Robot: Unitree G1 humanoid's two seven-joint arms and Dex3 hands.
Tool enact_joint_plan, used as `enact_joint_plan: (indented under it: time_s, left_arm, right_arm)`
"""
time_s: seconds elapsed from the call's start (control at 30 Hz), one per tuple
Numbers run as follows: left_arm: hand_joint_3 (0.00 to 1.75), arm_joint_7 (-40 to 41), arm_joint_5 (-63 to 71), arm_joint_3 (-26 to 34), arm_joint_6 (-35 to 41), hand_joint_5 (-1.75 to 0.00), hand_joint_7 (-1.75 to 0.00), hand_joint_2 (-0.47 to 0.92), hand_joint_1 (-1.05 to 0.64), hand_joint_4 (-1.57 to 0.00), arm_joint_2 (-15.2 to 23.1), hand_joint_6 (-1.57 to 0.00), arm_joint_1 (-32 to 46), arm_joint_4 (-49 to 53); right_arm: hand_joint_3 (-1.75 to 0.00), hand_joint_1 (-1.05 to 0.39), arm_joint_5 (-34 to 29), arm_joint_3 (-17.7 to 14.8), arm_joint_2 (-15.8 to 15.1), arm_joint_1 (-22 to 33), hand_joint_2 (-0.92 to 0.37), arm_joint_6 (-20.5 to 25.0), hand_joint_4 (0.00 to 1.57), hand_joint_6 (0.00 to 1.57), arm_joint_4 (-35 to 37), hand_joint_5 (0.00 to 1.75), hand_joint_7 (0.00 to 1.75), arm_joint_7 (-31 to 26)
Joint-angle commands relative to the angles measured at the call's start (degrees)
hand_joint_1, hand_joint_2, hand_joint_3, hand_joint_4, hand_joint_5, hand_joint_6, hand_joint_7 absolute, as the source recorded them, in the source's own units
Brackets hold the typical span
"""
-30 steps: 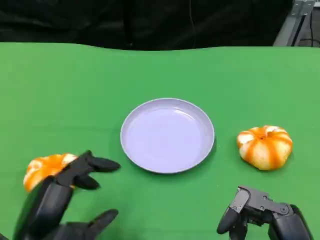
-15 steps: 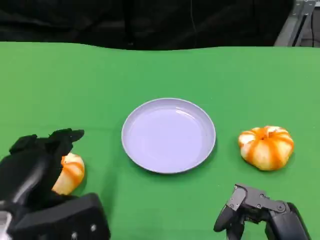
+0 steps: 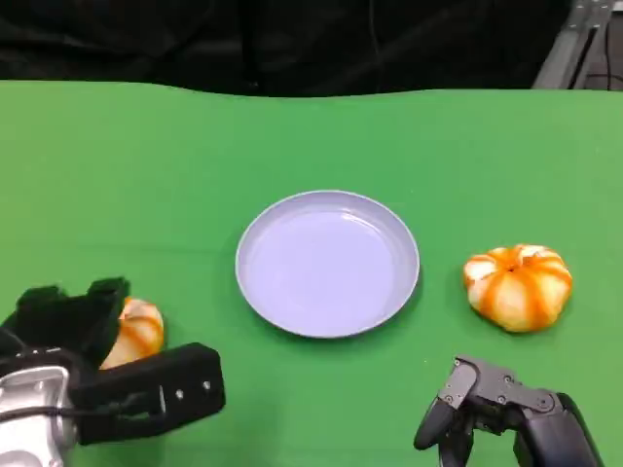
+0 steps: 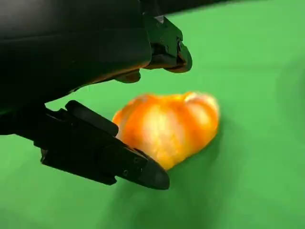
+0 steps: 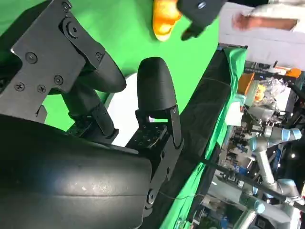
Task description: Grasp the bread from the table and place it into the plate.
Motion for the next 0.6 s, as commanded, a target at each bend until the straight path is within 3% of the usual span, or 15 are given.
enact_joint_plan:
  time_s: [0.03, 0.13, 0.23, 0.3, 0.33, 0.37, 0.4, 0.43, 0.47, 0.53, 0.6]
  left_arm:
    - [0.0, 5.41, -2.2, -1.21, -0.63, -0.56, -0.09, 0.87, -0.51, -0.03, -0.32, -0.29, -3.75, 11.42]
    - [0.01, 8.17, -4.67, -1.63, -1.8, -0.59, -0.07, 0.89, -0.47, -0.07, -0.87, -0.34, -5.81, 17.52]
    - [0.01, 11.21, -8.47, -0.68, -3.87, -0.53, -0.05, 0.91, -0.41, -0.28, -1.35, -0.48, -6.8, 20.96]
    - [0.01, 16.02, -13.1, 1.83, -8.34, -0.59, -0.17, 0.9, -0.35, -0.54, -1.73, -0.79, -5.93, 21.17]
    - [0.0, 18.16, -15.01, 2.69, -10.34, -0.81, -0.26, 0.88, -0.31, -0.73, -1.78, -1.01, -5.56, 21.29]
    - [0.0, 21.79, -16.44, 3.52, -12.79, -0.91, -0.29, 0.87, -0.29, -0.78, -2.0, -1.09, -4.89, 21.02]
    - [0.02, 26.82, -17.26, 4.08, -15.86, -1.37, -0.79, 0.87, -0.25, -0.87, -2.29, -1.03, -4.23, 21.08]
    - [0.08, 30.42, -17.76, 4.26, -18.0, -1.55, -1.25, 0.88, -0.21, -0.93, -2.42, -0.91, -3.87, 21.35]
    - [0.12, 32.89, -18.12, 4.31, -19.56, -1.67, -1.54, 0.89, -0.19, -0.97, -2.47, -0.82, -3.71, 21.78]
    - [0.14, 37.94, -18.34, 4.11, -23.12, -1.73, -1.69, 0.89, -0.18, -0.98, -2.42, -0.78, -3.71, 22.26]
    - [0.95, 43.42, -18.07, 3.93, -26.8, -1.74, -1.74, 0.55, -0.16, -0.99, -2.45, -0.79, -3.78, 22.39]
  right_arm:
    - [-1.62, -0.01, -0.14, -0.05, -0.48, 0.41, -0.19, -0.08, 0.89, 0.81, -0.61, 1.75, 1.47, -0.18]
    - [-1.61, -0.02, -0.06, -0.12, -0.44, 0.59, -0.2, 0.34, 0.89, 0.81, -0.93, 1.75, 1.47, -0.22]
    - [-1.62, -0.01, -0.13, -0.14, -0.32, 0.68, -0.2, 0.08, 0.89, 0.81, -0.76, 1.75, 1.47, -0.51]
    - [-1.62, -0.01, -0.29, -0.11, -0.33, 0.83, -0.2, 0.08, 0.89, 0.81, -0.88, 1.75, 1.47, -0.57]
    - [-1.62, -0.02, -0.35, -0.09, -0.3, 0.9, -0.2, 0.15, 0.89, 0.82, -0.96, 1.75, 1.46, -0.6]
    - [-1.62, -0.02, -0.32, -0.09, -0.35, 0.93, -0.2, 0.07, 0.89, 0.82, -0.97, 1.75, 1.46, -0.56]
    - [-1.62, -0.03, -0.37, -0.06, -0.45, 0.97, -0.2, 0.1, 0.89, 0.82, -1.06, 1.75, 1.46, -0.48]
    - [-1.62, -0.03, -0.4, -0.05, -0.53, 0.99, -0.2, 0.1, 0.89, 0.82, -1.12, 1.75, 1.46, -0.42]
    - [-1.61, -0.03, -0.42, -0.04, -0.58, 1.0, -0.2, 0.12, 0.89, 0.82, -1.16, 1.75, 1.46, -0.38]
    - [-1.61, -0.03, -0.43, 0.01, -0.61, 0.94, -0.2, 0.05, 0.89, 0.82, -1.08, 1.75, 1.46, -0.42]
    - [-1.61, -0.02, -0.43, 0.05, -0.62, 0.85, -0.2, -0.04, 0.89, 0.81, -0.96, 1.75, 1.46, -0.47]
